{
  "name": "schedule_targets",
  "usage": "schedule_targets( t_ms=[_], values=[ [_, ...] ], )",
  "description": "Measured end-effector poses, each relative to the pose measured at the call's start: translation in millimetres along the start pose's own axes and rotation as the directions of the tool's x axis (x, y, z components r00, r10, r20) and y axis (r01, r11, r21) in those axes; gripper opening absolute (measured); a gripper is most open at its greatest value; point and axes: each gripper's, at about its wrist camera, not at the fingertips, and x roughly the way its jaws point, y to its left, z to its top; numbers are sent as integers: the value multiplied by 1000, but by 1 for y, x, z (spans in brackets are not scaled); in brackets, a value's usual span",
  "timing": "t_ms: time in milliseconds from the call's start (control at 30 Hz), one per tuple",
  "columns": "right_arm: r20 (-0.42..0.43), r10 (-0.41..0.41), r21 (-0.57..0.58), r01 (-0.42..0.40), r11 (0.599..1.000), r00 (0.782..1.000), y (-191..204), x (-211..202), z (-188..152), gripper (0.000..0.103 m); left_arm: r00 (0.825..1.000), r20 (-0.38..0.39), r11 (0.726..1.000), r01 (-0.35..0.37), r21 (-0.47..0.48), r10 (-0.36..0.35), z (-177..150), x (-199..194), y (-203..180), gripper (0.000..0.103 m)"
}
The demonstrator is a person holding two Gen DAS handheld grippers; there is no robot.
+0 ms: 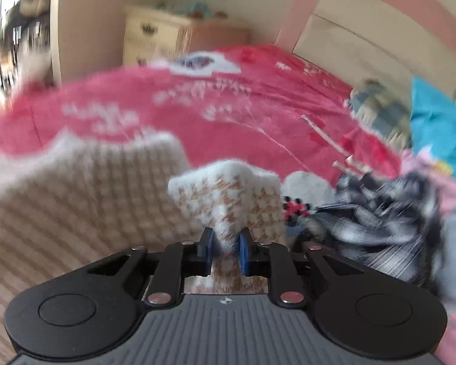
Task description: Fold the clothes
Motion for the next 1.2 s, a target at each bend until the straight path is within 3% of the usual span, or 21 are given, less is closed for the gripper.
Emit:
schedule_targets(
  t_ms=[100, 200, 267, 367, 433, 500, 633, 733, 867, 900, 933, 967, 1000, 1067, 1200],
  values=[
    [-69, 42, 1, -42, 999, 997, 1, 23, -1, 48, 1000, -1, 1000, 11, -22, -11, 1, 2, 2, 42],
    [-43, 61, 46, -59, 997, 997, -5, 16, 6, 48, 1000, -1, 1000, 6, -11, -6, 0, 2, -2, 42],
    [40, 119, 102, -122, 987, 992, -13, -7, 13, 51, 1000, -1, 1000, 3, -10, -3, 0, 2, -3, 42],
    [164, 217, 171, -245, 954, 962, -24, -43, 27, 61, 1000, -1, 1000, 3, -19, -3, 1, 3, -4, 42],
    [162, 286, 201, -315, 928, 944, -24, -39, 45, 68, 1000, -3, 999, 9, -34, -9, 2, 4, -4, 42],
    [129, 323, 237, -346, 908, 937, -19, -22, 64, 72, 1000, -5, 999, 17, -49, -17, 4, 5, -3, 42],
    [12, 306, 353, -291, 889, 952, -10, 38, 91, 73, 1000, -9, 998, 24, -57, -25, 6, 7, 1, 42],
    [-104, 316, 396, -253, 883, 943, -6, 79, 106, 73, 1000, -7, 999, 24, -49, -25, 7, 11, 4, 43],
    [-257, 349, 334, -256, 907, 901, 16, 113, 127, 73, 999, -4, 998, 34, -53, -34, 7, 11, 5, 43],
    [-306, 320, 282, -235, 930, 897, 24, 118, 131, 64, 999, -4, 998, 38, -57, -38, 7, 11, 5, 43],
    [-344, 278, 226, -209, 952, 897, 33, 120, 135, 43, 999, -3, 997, 42, -61, -42, 7, 11, 6, 43],
    [-359, 253, 185, -197, 963, 898, 40, 120, 136, 29, 999, -2, 997, 45, -62, -45, 7, 9, 6, 43],
    [-337, 239, 167, -192, 967, 911, 42, 113, 134, 13, 999, -2, 997, 48, -64, -48, 7, 9, 6, 43],
    [-255, 214, 156, -178, 972, 943, 43, 92, 129, 11, 999, -2, 996, 53, -67, -54, 6, 10, 7, 43],
    [-24, 204, 331, -185, 926, 979, 13, 56, 116, 11, 998, -4, 994, 67, -82, -67, 8, 10, 11, 43]
  ],
)
